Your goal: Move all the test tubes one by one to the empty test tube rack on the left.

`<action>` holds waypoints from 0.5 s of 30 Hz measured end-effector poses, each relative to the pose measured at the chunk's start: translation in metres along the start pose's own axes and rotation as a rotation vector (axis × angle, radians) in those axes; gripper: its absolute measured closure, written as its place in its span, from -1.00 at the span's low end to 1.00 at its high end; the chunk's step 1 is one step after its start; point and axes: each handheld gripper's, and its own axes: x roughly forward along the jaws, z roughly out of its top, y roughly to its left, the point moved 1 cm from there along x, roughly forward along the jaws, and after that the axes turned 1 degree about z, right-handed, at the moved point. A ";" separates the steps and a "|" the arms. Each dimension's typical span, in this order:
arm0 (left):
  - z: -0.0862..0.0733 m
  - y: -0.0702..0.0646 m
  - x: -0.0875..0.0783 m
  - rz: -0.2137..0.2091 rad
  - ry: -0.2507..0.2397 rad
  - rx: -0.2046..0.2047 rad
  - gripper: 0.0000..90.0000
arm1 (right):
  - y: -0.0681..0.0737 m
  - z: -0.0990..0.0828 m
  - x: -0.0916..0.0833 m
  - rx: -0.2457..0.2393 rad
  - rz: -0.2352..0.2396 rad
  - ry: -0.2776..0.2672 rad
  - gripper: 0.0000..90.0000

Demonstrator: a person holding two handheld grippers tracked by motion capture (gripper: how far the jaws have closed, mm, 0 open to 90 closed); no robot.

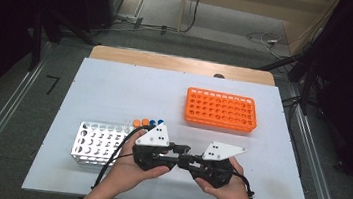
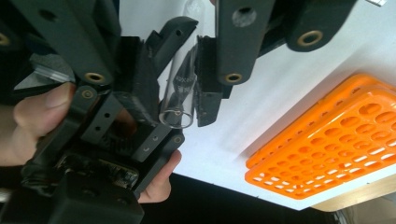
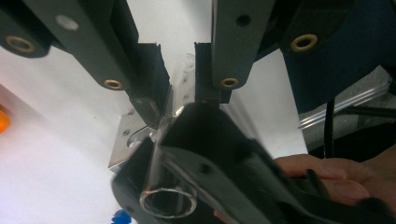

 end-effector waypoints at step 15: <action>0.002 0.001 -0.007 0.023 -0.026 0.010 0.70 | -0.003 -0.001 -0.003 0.002 0.045 -0.022 0.30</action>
